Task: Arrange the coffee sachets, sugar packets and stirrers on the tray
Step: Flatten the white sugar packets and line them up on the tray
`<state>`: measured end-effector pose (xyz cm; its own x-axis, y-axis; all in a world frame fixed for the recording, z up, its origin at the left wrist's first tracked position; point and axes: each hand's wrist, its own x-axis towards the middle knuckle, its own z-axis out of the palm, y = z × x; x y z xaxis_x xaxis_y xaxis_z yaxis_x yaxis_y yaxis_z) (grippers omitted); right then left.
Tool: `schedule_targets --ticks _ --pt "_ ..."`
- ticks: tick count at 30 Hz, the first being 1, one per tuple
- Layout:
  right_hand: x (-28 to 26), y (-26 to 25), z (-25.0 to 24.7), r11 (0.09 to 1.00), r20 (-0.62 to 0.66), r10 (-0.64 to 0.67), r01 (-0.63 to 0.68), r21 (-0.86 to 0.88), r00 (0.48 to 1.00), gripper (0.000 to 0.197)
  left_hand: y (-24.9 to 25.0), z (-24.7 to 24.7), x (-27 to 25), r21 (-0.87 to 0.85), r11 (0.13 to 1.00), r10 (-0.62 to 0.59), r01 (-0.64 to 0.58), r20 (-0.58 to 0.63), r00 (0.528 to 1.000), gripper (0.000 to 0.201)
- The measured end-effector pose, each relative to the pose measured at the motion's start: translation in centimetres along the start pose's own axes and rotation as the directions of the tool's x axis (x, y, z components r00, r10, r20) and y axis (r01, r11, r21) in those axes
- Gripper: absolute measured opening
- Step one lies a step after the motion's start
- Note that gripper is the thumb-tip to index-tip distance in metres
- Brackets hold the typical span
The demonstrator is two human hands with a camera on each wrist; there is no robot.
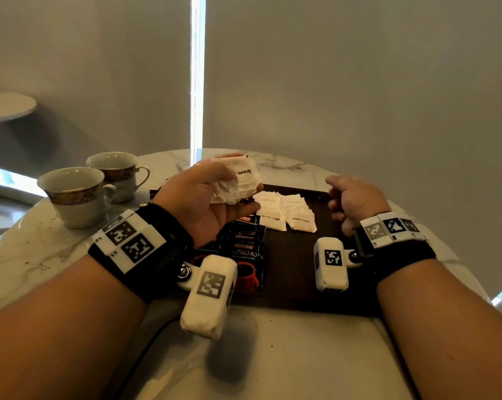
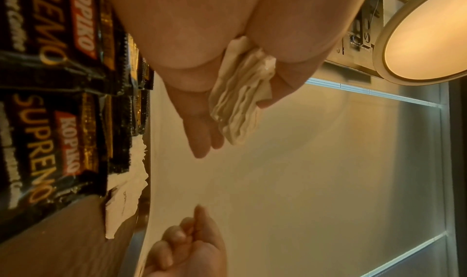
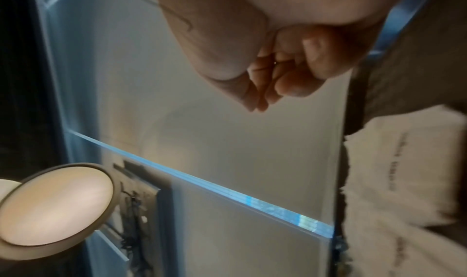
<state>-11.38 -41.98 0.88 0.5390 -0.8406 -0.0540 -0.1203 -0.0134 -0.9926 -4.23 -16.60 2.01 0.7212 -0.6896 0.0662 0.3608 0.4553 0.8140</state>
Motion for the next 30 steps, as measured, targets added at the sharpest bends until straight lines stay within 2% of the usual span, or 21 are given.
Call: schedule_targets --ticks 2,4,6,8,11,13,16,18,21,24,26,28,30 --pt "-1.3 -1.2 0.1 0.977 0.087 -0.067 0.048 0.210 0.994 0.020 0.0 -0.1 0.1 0.024 1.000 0.005 -0.006 0.014 1.000 0.036" --pt "-3.3 -2.3 0.4 0.947 0.279 -0.150 0.057 0.317 0.948 0.022 0.0 -0.1 0.1 0.039 0.999 0.013 -0.012 -0.008 1.000 0.026" --pt "-5.4 -2.9 1.0 0.947 0.466 -0.199 0.047 0.319 0.862 0.032 0.1 0.1 0.1 0.059 0.998 0.019 -0.017 -0.033 0.999 0.022" --pt "-6.9 -2.9 2.0 0.959 0.582 -0.213 0.053 0.279 0.784 0.038 0.1 0.2 0.0 0.062 0.998 0.027 -0.025 -0.039 0.999 0.030" --pt "-8.2 -2.6 3.3 0.965 0.644 -0.220 0.066 0.254 0.733 0.035 -0.1 0.3 0.0 0.077 0.996 0.039 -0.037 -0.023 0.999 0.045" --pt "-8.6 -2.4 3.9 0.966 0.628 -0.217 0.072 0.248 0.748 0.034 -0.2 0.4 0.0 0.088 0.995 0.042 -0.039 -0.036 0.998 0.045" --pt "-8.8 -2.2 4.2 0.966 0.584 -0.216 0.085 0.243 0.782 0.017 -0.3 0.4 0.1 0.081 0.996 0.039 -0.037 -0.033 0.999 0.044" --pt "-8.8 -2.1 4.2 0.969 0.580 -0.208 0.085 0.233 0.787 0.011 -0.3 0.4 0.0 0.080 0.997 0.022 -0.022 -0.004 1.000 0.039" --pt "-8.9 -2.1 4.2 0.972 0.571 -0.189 0.068 0.227 0.799 0.017 -0.1 0.3 -0.1 0.066 0.998 0.005 -0.004 -0.010 1.000 0.022" --pt "-9.0 -2.3 4.2 0.961 0.563 -0.188 0.034 0.273 0.805 0.018 0.0 0.3 -0.2 0.077 0.997 0.021 -0.017 -0.050 0.999 0.023" --pt "-9.1 -2.4 4.3 0.936 0.551 -0.201 -0.008 0.352 0.810 0.029 -0.1 0.3 0.0 0.101 0.995 0.035 -0.027 -0.082 0.996 0.027" --pt "-8.9 -2.4 4.4 0.893 0.544 -0.217 -0.060 0.446 0.810 0.024 -0.1 0.1 0.1 0.114 0.993 0.042 -0.030 -0.107 0.993 0.029" --pt "-8.8 -2.3 4.5 0.881 0.565 -0.236 -0.071 0.468 0.791 0.017 -0.1 0.0 0.3 0.106 0.994 0.020 -0.010 -0.094 0.995 0.021"
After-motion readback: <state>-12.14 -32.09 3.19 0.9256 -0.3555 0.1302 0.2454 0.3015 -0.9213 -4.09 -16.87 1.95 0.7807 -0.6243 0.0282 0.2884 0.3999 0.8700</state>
